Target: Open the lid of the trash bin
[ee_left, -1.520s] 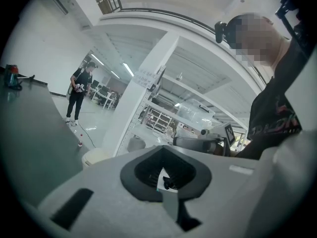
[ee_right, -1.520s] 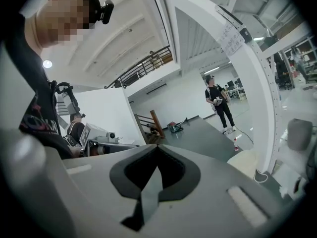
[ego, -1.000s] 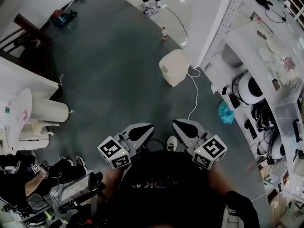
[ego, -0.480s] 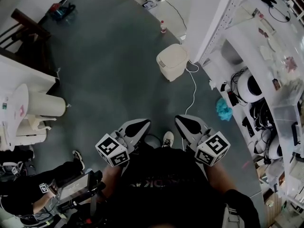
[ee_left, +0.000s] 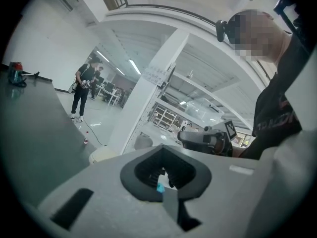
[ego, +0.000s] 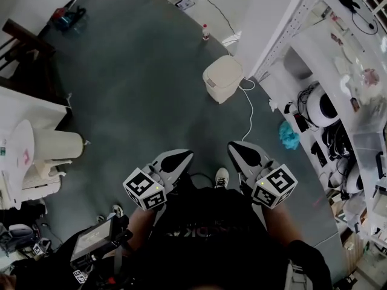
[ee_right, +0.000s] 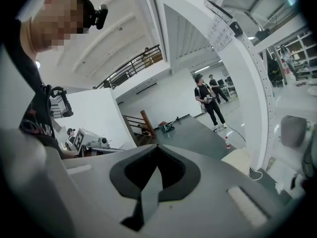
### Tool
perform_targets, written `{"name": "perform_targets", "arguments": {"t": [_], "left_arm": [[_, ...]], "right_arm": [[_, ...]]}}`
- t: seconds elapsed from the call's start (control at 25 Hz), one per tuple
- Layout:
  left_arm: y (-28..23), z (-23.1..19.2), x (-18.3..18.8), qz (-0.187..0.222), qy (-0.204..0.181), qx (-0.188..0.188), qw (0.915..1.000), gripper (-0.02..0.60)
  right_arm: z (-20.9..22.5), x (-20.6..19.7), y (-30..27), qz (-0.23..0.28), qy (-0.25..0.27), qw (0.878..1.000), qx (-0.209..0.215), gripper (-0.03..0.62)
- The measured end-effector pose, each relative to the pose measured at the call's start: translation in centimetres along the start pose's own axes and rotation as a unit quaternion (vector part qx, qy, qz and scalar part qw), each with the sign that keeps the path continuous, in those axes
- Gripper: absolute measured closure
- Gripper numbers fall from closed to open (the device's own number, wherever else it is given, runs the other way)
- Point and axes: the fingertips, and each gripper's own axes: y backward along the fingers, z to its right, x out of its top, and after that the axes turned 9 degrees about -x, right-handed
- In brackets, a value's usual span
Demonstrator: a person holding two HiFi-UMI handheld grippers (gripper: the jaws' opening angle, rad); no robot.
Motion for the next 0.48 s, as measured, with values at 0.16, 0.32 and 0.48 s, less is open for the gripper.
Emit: {"name": "perform_targets", "arguments": {"t": [0.16,0.32,0.48], "left_arm": [[3.1,-4.0,2.3,-0.007,-0.005,-0.016,0.9998,0.581],[5.6,-7.8,4.1,-0.002,-0.002,-0.031,0.9995,0.581],[8.2,-11.1,5.4,-0.003,0.001,-0.043,0.9991,0.581]], "right_arm": [[-1.4,1.0,-4.5,0.011,-0.017,0.999,-0.034,0.586],[-2.6,1.8,-8.8,0.013,-0.018,0.998,-0.059,0.586],[-3.4,2.7,-13.0,0.022,-0.022,0.996,-0.085,0.586]]}}
